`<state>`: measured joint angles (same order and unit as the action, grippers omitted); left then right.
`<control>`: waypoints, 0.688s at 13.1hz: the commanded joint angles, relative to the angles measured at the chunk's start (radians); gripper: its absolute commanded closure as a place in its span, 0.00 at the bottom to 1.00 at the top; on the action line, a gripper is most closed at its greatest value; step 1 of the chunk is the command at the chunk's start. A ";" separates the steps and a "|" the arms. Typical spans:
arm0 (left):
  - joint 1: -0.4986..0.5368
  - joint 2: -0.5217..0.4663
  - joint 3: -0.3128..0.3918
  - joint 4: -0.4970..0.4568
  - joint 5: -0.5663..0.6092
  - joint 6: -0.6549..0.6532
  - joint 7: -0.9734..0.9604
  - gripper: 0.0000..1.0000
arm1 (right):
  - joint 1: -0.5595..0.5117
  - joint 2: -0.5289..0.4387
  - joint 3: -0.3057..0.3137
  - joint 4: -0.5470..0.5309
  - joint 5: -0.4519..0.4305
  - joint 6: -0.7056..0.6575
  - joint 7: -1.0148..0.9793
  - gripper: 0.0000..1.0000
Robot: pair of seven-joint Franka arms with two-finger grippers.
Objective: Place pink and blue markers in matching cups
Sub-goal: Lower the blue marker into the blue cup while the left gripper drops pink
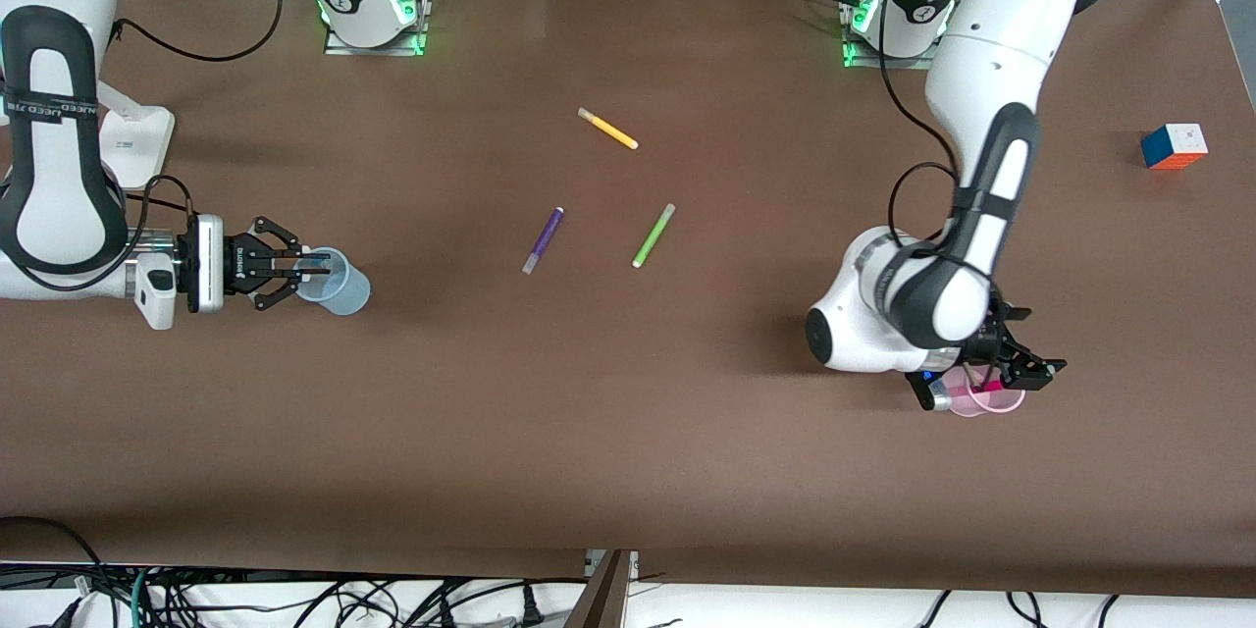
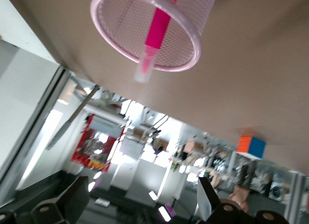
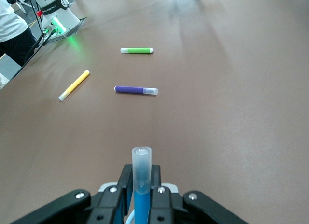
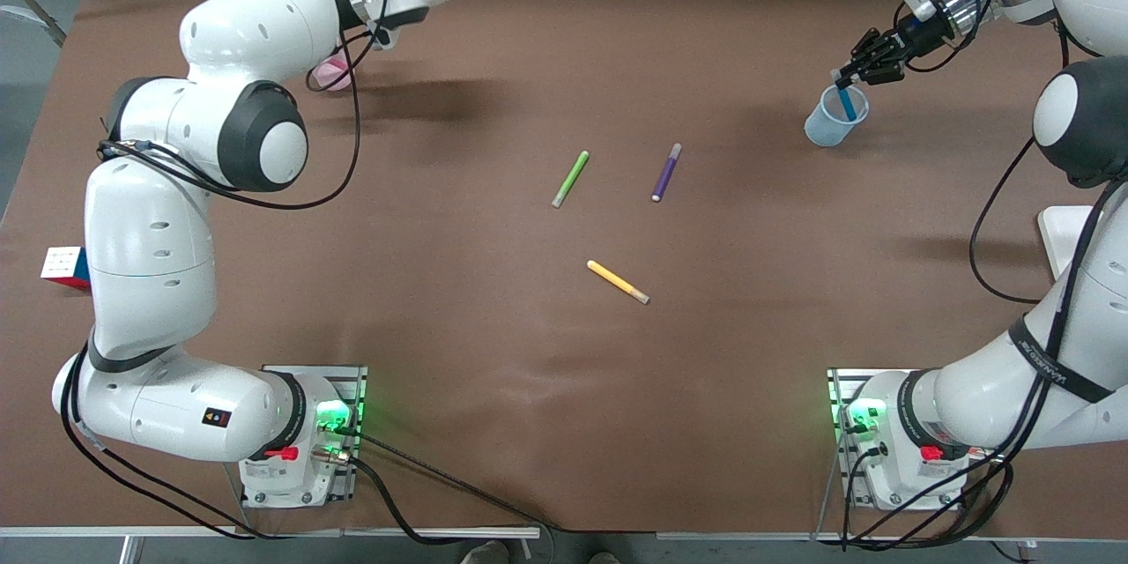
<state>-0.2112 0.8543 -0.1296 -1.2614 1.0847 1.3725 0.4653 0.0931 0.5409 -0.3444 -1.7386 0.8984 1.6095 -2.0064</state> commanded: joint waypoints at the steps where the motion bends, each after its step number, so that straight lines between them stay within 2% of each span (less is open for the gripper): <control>1: 0.050 -0.070 0.001 0.112 -0.293 -0.009 0.036 0.00 | -0.010 -0.016 0.005 0.014 0.031 -0.023 0.090 0.00; 3: 0.113 -0.138 0.001 0.123 -0.490 -0.009 -0.032 0.00 | -0.010 -0.021 0.005 0.066 0.025 -0.051 0.246 0.00; 6: 0.164 -0.201 0.001 0.114 -0.788 -0.001 -0.341 0.00 | -0.009 -0.028 0.002 0.138 -0.021 -0.094 0.522 0.00; 8: 0.167 -0.259 0.001 0.109 -0.874 0.003 -0.480 0.00 | -0.006 -0.032 0.002 0.192 -0.076 -0.094 0.705 0.00; 9: 0.180 -0.296 0.001 0.106 -0.914 0.003 -0.519 0.00 | -0.006 -0.032 0.002 0.233 -0.131 -0.094 0.803 0.00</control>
<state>-0.0464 0.6376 -0.1207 -1.1323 0.2378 1.3740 0.0436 0.0930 0.5136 -0.3449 -1.5737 0.8392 1.5395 -1.3647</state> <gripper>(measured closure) 0.000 0.000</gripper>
